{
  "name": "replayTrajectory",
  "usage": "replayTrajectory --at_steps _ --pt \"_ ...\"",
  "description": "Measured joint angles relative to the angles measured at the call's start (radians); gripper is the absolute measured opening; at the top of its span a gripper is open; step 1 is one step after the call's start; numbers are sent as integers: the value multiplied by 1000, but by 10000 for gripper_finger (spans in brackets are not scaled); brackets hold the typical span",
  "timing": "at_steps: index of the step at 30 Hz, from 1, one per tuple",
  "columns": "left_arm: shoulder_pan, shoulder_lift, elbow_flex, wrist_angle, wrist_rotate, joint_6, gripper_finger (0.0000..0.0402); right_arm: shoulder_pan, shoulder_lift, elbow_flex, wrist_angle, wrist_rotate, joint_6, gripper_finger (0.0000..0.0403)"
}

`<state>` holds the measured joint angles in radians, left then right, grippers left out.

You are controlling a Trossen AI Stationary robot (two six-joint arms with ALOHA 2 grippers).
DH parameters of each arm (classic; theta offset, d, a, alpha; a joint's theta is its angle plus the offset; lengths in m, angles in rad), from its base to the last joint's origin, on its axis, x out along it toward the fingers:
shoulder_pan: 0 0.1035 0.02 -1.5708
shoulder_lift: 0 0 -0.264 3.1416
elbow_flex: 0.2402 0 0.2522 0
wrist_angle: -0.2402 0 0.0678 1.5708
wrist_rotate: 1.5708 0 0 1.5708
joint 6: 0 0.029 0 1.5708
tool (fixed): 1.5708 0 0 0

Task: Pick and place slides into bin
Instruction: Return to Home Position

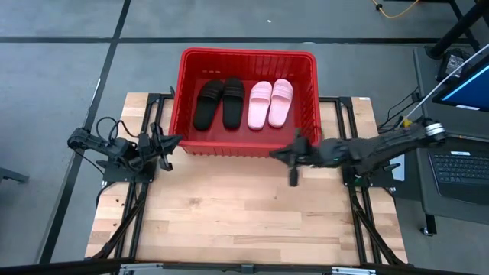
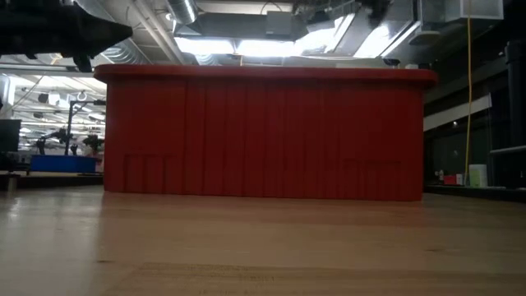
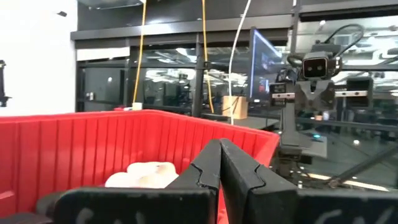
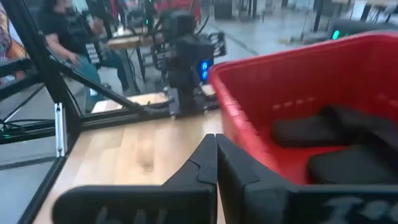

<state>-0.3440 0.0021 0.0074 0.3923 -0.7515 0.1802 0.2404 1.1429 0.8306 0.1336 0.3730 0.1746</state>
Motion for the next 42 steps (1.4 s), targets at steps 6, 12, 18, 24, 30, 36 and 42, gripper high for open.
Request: replayTrajectory --at_steps 6,12,18,24,30,36,42 --pt "0 0 0 0 -17 -1 2 0 -343 -220 23 2 -75 4" --pt "0 0 0 -8 -19 -2 2 -5 -620 -399 29 2 -156 4" --pt "0 0 1 -93 -97 -115 2 -15 -777 -561 64 0 -125 4" --pt "-1 0 2 -98 -99 -133 2 -15 -840 -627 88 -28 -195 4" --pt "-1 0 4 -98 -102 -142 2 -15 -854 -681 95 -30 -177 4" --pt "-1 0 4 -99 -98 -141 2 -15 -854 -703 104 -90 -235 4" --pt "-1 0 4 -99 -95 -141 2 -15 -854 -778 216 -128 -203 4"
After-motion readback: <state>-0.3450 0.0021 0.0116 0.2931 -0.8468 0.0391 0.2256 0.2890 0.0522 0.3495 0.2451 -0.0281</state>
